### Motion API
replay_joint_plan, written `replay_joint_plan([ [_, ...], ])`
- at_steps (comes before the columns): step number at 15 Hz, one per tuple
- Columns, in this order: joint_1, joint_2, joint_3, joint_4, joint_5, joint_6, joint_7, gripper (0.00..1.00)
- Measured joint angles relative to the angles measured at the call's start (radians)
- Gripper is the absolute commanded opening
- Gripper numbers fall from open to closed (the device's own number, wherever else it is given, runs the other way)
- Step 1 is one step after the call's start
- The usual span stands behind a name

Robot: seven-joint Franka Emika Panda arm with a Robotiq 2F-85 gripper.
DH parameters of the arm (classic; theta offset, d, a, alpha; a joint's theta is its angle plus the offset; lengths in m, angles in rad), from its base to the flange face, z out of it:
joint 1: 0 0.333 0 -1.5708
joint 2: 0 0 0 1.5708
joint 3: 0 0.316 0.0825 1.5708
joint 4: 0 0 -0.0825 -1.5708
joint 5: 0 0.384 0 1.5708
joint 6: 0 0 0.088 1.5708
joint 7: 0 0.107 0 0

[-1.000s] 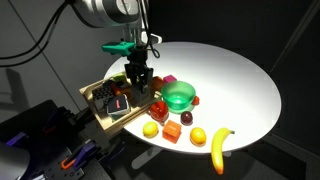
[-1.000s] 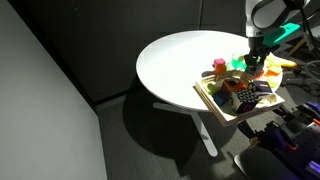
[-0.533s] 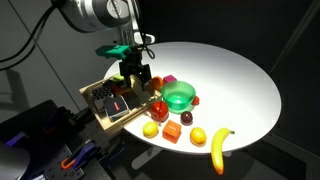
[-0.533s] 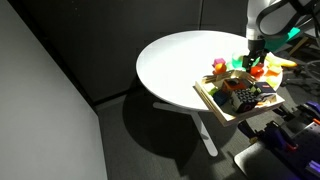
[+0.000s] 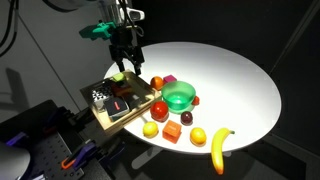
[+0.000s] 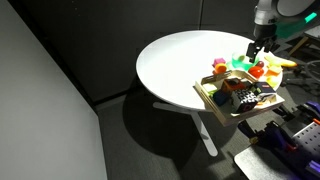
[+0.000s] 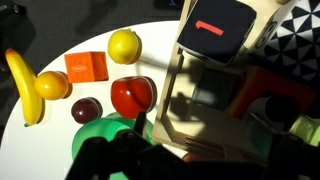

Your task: Move the gray block from the table to the tray

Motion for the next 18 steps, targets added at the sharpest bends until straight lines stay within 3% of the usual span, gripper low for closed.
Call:
replay_joint_plan([
  [7, 0.0, -0.151, 0.034, -0.014, 0.113, -0.209, -0.061, 1.0],
  [13, 0.0, -0.262, 0.048, -0.008, 0.144, -0.396, -0.098, 1.0],
  [18, 0.0, -0.346, 0.049, -0.008, 0.182, -0.432, -0.108, 1.0],
])
